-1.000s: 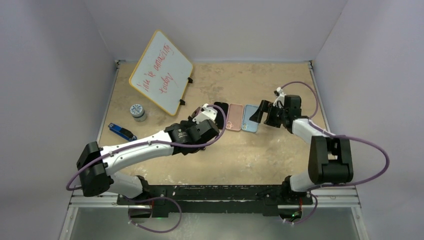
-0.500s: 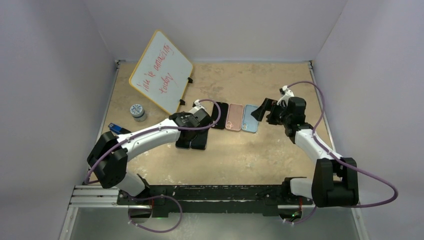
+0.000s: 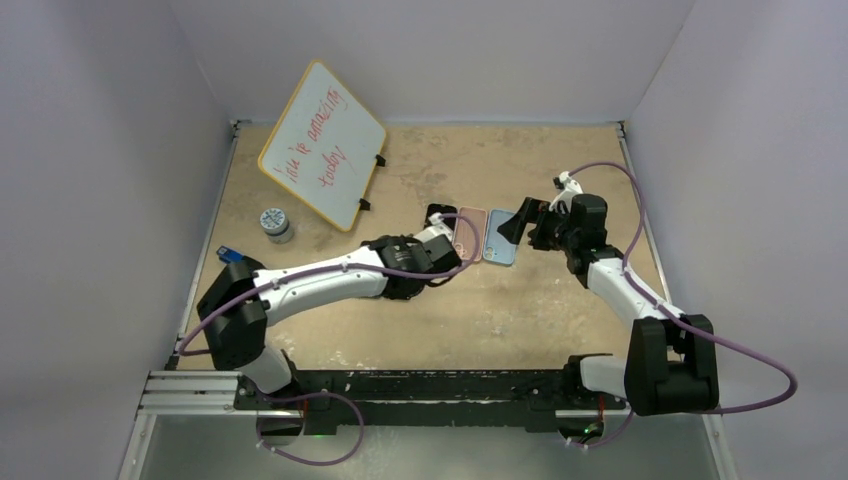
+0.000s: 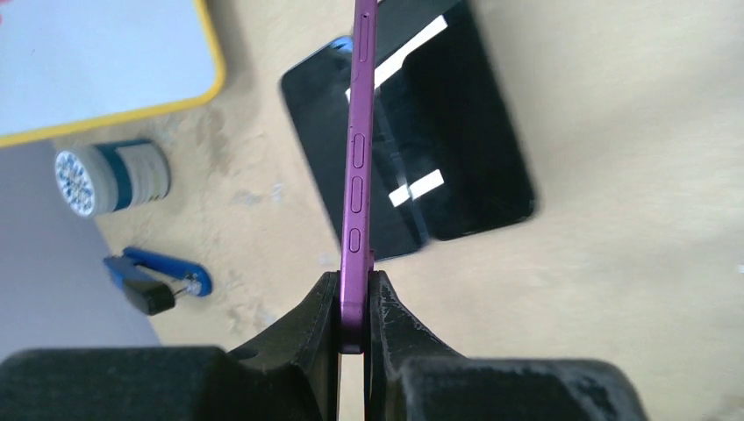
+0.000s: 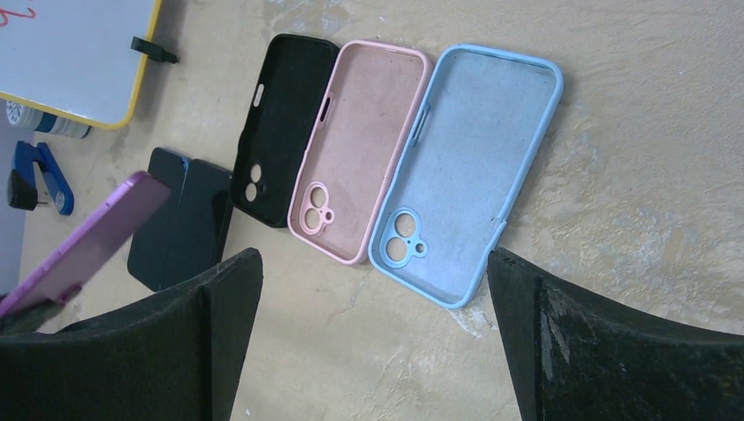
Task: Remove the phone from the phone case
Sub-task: Place the phone at the center of the board.
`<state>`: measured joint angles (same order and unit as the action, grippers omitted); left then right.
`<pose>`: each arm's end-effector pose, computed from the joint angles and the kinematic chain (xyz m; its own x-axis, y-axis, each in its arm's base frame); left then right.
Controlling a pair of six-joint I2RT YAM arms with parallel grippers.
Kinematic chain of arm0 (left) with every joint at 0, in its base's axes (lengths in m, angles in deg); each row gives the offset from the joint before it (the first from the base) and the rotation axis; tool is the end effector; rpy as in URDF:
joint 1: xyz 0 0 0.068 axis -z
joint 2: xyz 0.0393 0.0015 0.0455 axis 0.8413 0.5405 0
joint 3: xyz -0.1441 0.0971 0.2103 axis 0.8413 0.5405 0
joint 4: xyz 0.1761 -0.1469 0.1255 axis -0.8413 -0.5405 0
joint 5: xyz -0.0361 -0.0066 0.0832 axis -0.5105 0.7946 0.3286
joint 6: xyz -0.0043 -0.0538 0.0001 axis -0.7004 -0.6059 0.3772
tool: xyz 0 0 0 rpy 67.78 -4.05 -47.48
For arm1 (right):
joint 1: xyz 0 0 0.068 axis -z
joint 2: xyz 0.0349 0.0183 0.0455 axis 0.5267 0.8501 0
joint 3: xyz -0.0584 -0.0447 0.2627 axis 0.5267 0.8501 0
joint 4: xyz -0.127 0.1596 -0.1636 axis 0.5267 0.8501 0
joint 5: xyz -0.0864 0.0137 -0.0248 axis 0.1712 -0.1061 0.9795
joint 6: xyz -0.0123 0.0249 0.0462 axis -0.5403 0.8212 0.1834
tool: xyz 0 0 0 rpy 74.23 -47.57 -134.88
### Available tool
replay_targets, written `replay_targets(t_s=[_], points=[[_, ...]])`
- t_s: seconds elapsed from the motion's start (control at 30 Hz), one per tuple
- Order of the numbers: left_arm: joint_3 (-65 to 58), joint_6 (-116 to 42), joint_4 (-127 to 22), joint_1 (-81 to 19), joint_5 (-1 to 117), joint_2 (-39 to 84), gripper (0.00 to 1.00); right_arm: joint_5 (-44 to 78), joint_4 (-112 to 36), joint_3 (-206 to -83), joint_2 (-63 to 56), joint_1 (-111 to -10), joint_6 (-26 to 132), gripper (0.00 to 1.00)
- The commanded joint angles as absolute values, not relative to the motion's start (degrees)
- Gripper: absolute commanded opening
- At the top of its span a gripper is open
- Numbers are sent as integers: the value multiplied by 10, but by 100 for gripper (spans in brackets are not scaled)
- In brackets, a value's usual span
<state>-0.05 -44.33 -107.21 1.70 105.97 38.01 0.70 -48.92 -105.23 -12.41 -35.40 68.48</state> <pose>0.1744 -0.2462 0.2441 -0.6568 0.6006 -0.4559 0.3780 0.7855 0.4901 0.2672 0.0313 0.2251 -0.5510 0.3130 -0.7736 -0.2297 0.8343 0.5012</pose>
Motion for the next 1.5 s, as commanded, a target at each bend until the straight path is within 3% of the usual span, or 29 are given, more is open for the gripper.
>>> replay_targets(t_s=[0.0, 0.23, 0.47, 0.8, 1.23, 1.47], points=[[-72, -503, -1104, 69, 1062, 416, 0, 7, -497, -1052, -142, -360, 688, 99], [-117, -513, -1103, 129, 1040, 478, 0, 11, -495, -1051, -148, -362, 686, 99], [-164, -572, -1164, 164, 1109, 572, 1, 14, -499, -1047, -154, -362, 687, 99], [-212, -647, -1244, 204, 1159, 698, 25, 15, -507, -1039, -164, -362, 689, 99], [-188, -617, -1148, 207, 1094, 706, 57, 13, -512, -1032, -173, -362, 691, 99], [-172, -586, -1076, 187, 1049, 683, 63, 12, -512, -1034, -174, -364, 691, 99]])
